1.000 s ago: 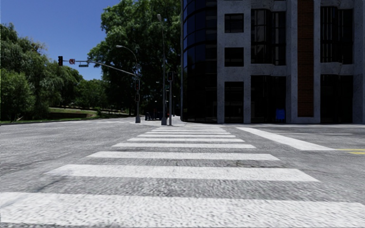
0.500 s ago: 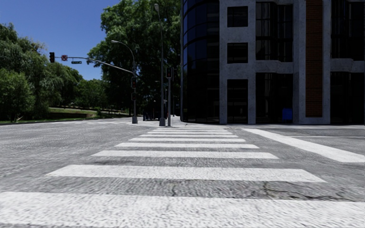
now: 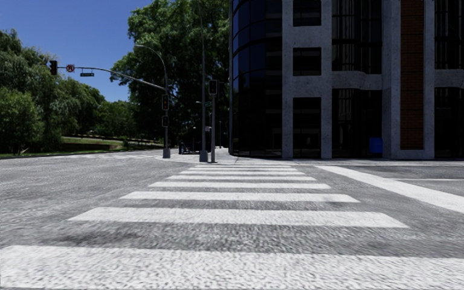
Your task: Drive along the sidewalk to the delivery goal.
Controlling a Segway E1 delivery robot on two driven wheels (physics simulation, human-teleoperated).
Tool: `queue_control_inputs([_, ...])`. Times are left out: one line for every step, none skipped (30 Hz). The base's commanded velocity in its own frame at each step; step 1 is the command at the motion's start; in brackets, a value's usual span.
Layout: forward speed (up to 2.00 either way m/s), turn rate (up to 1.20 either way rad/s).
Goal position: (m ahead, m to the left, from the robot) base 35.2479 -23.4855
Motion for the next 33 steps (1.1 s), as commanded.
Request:
queue_control_inputs([2.00,0.00])
queue_control_inputs([2.00,0.00])
queue_control_inputs([2.00,0.00])
queue_control_inputs([2.00,0.00])
queue_control_inputs([2.00,0.00])
queue_control_inputs([2.00,0.00])
queue_control_inputs([2.00,0.00])
queue_control_inputs([2.00,0.00])
queue_control_inputs([2.00,0.00])
queue_control_inputs([2.00,0.00])
queue_control_inputs([2.00,0.00])
queue_control_inputs([2.00,0.00])
queue_control_inputs([2.00,0.00])
queue_control_inputs([2.00,0.00])
queue_control_inputs([2.00,0.00])
queue_control_inputs([2.00,0.00])
queue_control_inputs([2.00,0.00])
queue_control_inputs([2.00,0.00])
queue_control_inputs([2.00,0.00])
queue_control_inputs([2.00,0.00])
queue_control_inputs([2.00,0.00])
queue_control_inputs([2.00,0.00])
queue_control_inputs([2.00,0.00])
queue_control_inputs([2.00,0.00])
queue_control_inputs([2.00,0.00])
queue_control_inputs([2.00,0.00])
queue_control_inputs([2.00,0.00])
queue_control_inputs([2.00,0.00])
queue_control_inputs([2.00,0.00])
queue_control_inputs([2.00,-0.10])
queue_control_inputs([2.00,-0.21])
queue_control_inputs([2.00,-0.21])
queue_control_inputs([2.00,-0.24])
